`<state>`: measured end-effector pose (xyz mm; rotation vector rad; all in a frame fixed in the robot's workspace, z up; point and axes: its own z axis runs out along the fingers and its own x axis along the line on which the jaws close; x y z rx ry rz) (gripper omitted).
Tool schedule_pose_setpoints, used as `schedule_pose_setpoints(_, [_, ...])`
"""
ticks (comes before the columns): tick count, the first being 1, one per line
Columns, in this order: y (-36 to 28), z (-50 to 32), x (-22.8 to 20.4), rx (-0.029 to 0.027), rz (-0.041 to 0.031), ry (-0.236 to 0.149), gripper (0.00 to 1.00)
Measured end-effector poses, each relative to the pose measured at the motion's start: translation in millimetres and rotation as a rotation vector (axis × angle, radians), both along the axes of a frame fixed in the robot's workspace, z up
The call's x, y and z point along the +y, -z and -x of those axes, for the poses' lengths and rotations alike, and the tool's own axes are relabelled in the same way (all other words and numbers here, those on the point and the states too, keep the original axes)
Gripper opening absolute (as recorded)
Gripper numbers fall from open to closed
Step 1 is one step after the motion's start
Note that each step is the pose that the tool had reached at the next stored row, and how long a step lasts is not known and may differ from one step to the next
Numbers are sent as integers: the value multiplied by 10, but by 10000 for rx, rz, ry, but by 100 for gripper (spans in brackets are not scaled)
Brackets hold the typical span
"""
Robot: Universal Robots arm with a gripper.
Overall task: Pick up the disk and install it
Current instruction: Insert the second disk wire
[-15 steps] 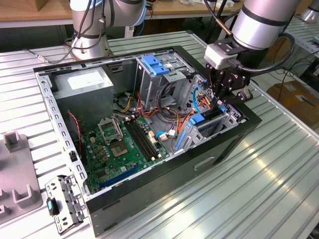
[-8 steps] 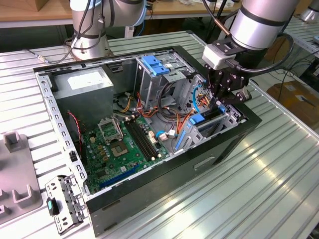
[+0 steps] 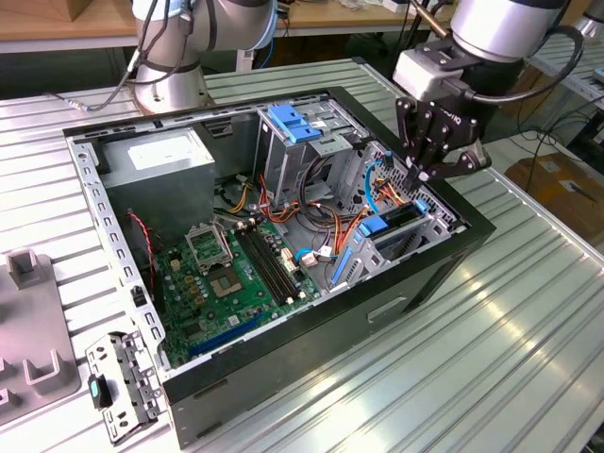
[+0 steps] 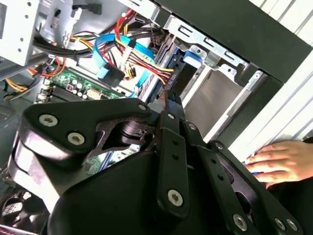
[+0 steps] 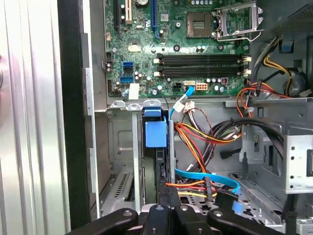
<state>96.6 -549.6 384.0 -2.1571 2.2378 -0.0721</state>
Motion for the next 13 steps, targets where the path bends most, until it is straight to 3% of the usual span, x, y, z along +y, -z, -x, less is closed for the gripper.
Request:
schedule_pose_setpoints(3, [-95, 0, 63, 2, 2, 0, 11])
schedule_pose_setpoints(7, [-135, 0, 143, 18, 8, 0, 11])
schedule_pose_setpoints(10, [-135, -3, 251, 141, 28, 0, 11])
schedule_pose_setpoints(13, [-135, -12, 320, 270, 37, 1, 11])
